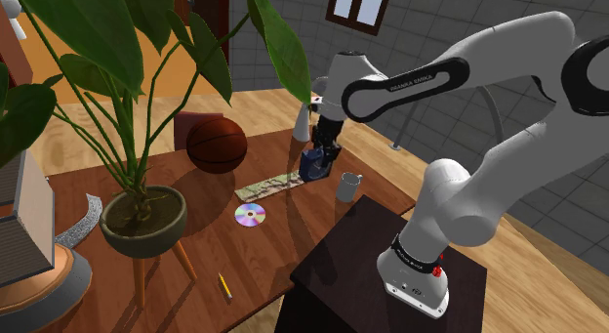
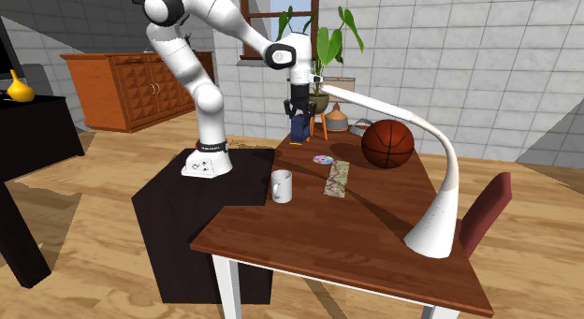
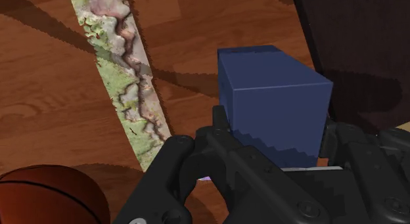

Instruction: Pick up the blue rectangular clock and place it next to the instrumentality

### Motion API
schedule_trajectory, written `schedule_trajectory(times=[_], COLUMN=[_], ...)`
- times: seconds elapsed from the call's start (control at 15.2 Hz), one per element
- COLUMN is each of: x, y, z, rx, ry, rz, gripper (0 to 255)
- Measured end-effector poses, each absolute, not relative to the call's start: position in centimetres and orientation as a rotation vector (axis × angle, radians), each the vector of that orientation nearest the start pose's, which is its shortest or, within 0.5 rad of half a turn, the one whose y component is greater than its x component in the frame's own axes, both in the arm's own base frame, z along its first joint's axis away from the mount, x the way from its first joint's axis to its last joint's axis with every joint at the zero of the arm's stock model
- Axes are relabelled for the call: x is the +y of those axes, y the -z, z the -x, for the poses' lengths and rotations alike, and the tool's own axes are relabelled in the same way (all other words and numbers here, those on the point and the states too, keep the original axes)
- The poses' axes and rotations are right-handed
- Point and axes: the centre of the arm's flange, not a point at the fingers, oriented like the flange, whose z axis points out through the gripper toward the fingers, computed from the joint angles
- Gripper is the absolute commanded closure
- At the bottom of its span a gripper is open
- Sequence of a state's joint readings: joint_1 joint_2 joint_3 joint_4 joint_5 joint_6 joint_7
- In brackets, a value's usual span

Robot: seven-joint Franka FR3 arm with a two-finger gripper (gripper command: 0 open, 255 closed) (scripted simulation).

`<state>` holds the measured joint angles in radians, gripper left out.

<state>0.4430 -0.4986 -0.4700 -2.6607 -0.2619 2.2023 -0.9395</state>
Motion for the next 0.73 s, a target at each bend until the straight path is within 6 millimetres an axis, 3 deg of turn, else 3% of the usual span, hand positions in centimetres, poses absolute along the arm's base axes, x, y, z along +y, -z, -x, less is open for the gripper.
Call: schedule_trajectory(times=[0.73], x=[13.3], y=[-38.3], z=[-38.6], rx=[-1.664], ry=[0.019], rz=[2.663], gripper=[255])
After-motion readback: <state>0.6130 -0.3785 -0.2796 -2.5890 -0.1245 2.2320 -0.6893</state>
